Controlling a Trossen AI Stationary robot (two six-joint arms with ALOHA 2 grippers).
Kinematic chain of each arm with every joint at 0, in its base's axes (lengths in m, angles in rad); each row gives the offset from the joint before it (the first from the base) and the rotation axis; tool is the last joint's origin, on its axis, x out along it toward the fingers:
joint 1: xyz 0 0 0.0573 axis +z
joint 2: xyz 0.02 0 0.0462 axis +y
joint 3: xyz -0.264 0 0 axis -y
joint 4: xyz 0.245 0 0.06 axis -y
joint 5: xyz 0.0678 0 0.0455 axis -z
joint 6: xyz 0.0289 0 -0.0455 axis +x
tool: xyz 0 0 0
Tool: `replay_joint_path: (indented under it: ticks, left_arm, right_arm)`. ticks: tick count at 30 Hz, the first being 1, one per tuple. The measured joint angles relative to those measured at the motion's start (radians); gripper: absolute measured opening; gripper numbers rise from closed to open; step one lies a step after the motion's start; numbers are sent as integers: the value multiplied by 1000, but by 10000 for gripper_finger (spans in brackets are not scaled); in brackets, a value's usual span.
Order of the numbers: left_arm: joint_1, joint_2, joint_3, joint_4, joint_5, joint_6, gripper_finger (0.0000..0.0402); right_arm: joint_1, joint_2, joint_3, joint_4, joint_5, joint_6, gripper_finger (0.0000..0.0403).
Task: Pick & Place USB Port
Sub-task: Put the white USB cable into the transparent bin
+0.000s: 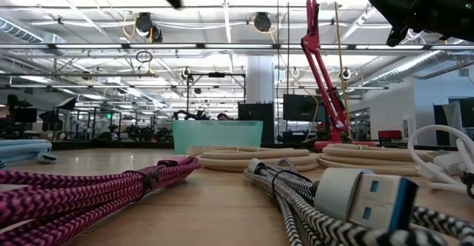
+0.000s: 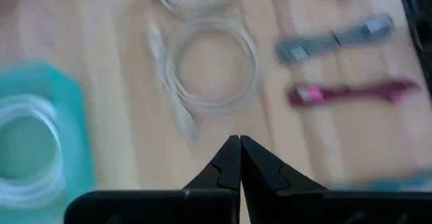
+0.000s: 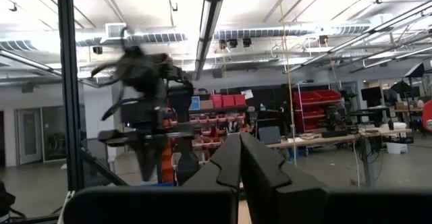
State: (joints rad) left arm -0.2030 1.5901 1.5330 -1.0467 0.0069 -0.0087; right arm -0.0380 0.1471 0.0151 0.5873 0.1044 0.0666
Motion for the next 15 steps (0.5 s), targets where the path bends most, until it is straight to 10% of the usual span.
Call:
replay_joint_path:
  ticks: [15]
  left_arm:
    - [-412,-13,-36,-216,-380,-557,7]
  right_arm:
    - [0,0,0,40,3,-95,4]
